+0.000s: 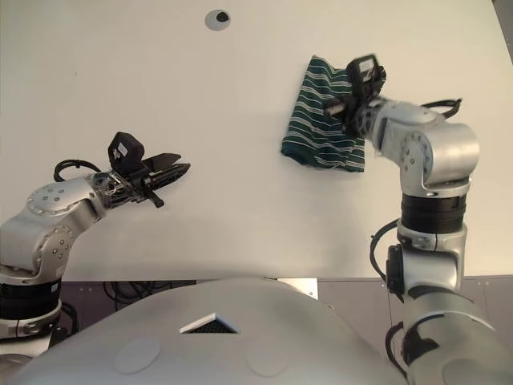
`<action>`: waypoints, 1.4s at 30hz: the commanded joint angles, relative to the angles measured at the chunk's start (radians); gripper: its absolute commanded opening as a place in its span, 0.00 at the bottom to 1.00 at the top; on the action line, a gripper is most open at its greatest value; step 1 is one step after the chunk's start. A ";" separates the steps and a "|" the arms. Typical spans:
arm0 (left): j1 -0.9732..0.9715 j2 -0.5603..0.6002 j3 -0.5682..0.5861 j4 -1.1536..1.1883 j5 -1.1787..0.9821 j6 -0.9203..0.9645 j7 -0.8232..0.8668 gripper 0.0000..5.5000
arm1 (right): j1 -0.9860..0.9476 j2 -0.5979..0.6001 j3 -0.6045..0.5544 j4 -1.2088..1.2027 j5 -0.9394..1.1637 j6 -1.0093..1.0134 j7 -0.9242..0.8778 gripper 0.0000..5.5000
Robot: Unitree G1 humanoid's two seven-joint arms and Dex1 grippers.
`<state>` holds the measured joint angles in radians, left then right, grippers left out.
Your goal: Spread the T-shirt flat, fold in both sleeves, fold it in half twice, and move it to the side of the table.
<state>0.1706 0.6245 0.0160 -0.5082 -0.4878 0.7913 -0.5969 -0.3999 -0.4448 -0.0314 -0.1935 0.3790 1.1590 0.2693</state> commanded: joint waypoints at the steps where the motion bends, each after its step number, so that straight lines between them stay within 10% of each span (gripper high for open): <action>1: -0.025 0.004 0.003 0.003 0.003 0.003 0.002 0.26 | -0.079 0.071 -0.031 0.056 -0.037 -0.085 -0.067 0.15; 16: -0.060 -0.011 -0.015 0.059 0.030 -0.017 0.006 0.26 | -0.052 0.052 0.044 0.893 -0.380 -0.752 -0.161 0.15; 25: -0.109 -0.118 0.028 0.127 0.059 -0.078 0.114 0.26 | 0.009 0.134 0.007 0.611 -0.423 -1.235 -0.328 0.15; 42: -0.091 -0.409 0.030 0.209 0.234 -0.412 0.398 0.26 | 0.302 0.279 0.045 0.250 -0.412 -1.109 -0.303 0.15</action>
<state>0.0692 0.2300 0.0592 -0.3169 -0.2834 0.4053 -0.2170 -0.1168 -0.1937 0.0069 0.0830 -0.0365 0.0348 -0.0428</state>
